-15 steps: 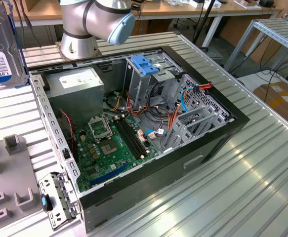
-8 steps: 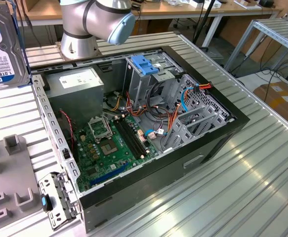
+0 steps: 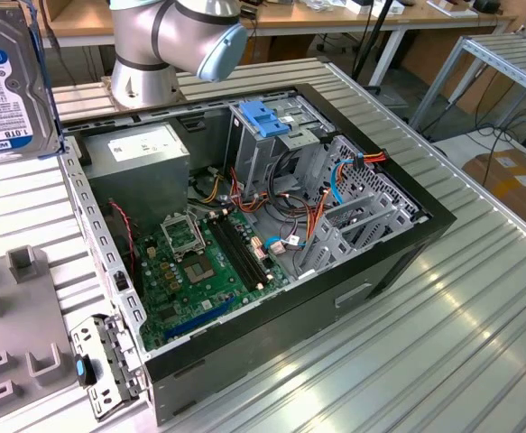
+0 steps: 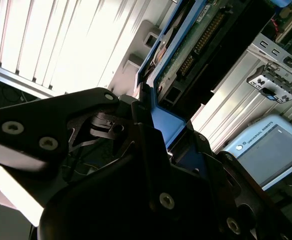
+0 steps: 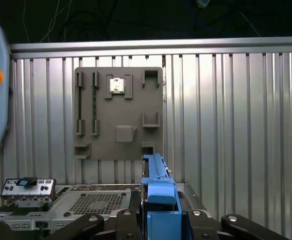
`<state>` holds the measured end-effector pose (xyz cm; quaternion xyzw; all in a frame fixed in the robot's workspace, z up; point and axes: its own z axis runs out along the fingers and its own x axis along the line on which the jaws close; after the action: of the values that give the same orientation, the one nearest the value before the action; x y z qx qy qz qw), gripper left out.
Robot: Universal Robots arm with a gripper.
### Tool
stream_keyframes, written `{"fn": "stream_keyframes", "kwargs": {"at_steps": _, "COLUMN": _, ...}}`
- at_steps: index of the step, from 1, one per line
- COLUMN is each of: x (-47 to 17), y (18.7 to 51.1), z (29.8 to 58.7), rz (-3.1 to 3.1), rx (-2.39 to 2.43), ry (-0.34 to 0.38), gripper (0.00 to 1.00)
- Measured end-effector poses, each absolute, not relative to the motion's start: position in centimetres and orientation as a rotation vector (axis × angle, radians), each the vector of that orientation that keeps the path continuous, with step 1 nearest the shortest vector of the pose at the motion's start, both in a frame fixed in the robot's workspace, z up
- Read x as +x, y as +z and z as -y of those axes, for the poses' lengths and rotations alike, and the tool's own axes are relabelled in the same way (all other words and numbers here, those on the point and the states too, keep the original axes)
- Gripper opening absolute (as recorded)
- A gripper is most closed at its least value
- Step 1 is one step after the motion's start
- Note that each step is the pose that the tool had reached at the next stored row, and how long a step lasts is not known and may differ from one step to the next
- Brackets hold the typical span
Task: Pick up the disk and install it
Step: 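Pick up the disk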
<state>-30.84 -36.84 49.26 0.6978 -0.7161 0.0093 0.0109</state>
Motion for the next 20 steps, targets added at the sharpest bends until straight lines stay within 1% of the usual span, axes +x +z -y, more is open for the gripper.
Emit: {"fn": "stream_keyframes", "kwargs": {"at_steps": 20, "x": -29.1, "y": 49.3, "z": 36.8, "rz": 2.234, "rx": 2.177, "ry": 0.029, "gripper": 0.37}}
